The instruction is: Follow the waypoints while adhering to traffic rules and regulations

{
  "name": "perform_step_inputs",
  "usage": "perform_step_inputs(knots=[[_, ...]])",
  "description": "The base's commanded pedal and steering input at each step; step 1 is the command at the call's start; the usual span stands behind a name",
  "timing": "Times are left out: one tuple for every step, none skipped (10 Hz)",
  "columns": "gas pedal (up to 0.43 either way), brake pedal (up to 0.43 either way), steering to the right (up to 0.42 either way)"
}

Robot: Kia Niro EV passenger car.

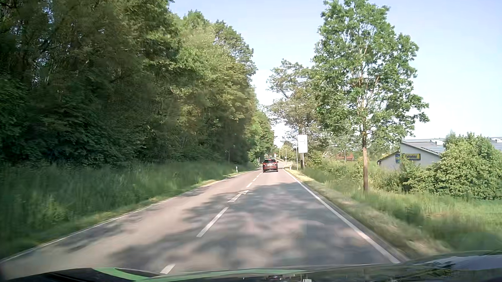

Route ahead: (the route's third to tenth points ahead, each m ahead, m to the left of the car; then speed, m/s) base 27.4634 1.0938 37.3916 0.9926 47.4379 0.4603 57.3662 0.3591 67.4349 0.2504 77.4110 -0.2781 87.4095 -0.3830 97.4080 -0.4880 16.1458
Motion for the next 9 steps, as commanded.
perform_step_inputs(knots=[[0.047, 0.000, -0.004], [0.047, 0.000, -0.004], [0.047, 0.000, -0.004], [0.047, 0.000, -0.003], [0.047, 0.000, -0.003], [0.059, 0.000, -0.002], [0.059, 0.000, -0.002], [0.059, 0.000, -0.002], [0.059, 0.000, -0.002]])
